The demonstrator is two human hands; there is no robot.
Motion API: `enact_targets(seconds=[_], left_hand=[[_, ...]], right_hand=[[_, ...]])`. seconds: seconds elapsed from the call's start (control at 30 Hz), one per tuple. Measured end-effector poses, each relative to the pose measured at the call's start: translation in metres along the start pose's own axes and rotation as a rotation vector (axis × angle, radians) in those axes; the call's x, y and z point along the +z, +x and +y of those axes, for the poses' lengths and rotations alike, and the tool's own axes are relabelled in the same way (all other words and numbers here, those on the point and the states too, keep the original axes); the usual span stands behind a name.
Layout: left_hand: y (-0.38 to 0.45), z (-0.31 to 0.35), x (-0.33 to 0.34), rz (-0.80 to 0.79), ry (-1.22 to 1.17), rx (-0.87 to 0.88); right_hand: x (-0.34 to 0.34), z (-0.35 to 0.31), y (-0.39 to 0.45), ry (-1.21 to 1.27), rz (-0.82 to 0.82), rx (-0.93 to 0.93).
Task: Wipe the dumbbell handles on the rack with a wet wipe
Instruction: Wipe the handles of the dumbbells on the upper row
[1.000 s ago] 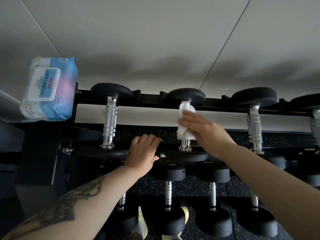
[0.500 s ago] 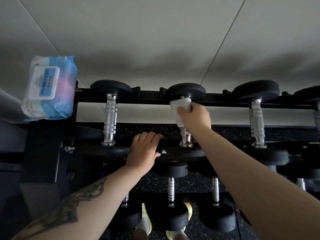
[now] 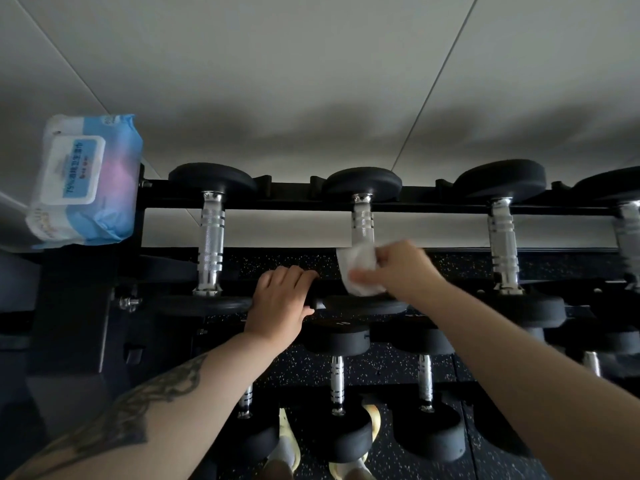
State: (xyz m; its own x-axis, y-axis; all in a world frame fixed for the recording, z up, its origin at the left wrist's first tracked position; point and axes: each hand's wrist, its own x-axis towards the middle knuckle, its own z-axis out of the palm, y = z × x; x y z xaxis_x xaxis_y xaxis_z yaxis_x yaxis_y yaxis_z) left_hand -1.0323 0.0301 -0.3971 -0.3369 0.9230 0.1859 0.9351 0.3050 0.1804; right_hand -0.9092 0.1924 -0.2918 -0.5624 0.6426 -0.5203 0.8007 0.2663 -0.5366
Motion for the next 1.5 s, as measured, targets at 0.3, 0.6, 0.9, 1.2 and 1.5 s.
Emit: enact_targets(seconds=[0.3, 0.6, 0.9, 1.2, 1.5], left_hand=[[0.001, 0.0, 0.0, -0.017, 0.004, -0.004], [0.001, 0.001, -0.001, -0.006, 0.016, 0.0], [0.0, 0.001, 0.0, -0.003, 0.018, -0.002], [0.0, 0.001, -0.001, 0.0, 0.012, -0.001], [0.0, 0.001, -0.001, -0.014, 0.017, -0.011]], right_hand=[[-0.019, 0.019, -0.013, 0.18, 0.087, 0.048], [0.002, 0.002, -0.007, 0.116, 0.019, 0.066], [-0.002, -0.004, -0.018, 0.081, 0.43, -0.149], [0.013, -0.012, -0.011, -0.306, 0.462, -0.46], [0.007, -0.038, 0.012, -0.619, 0.384, -0.274]])
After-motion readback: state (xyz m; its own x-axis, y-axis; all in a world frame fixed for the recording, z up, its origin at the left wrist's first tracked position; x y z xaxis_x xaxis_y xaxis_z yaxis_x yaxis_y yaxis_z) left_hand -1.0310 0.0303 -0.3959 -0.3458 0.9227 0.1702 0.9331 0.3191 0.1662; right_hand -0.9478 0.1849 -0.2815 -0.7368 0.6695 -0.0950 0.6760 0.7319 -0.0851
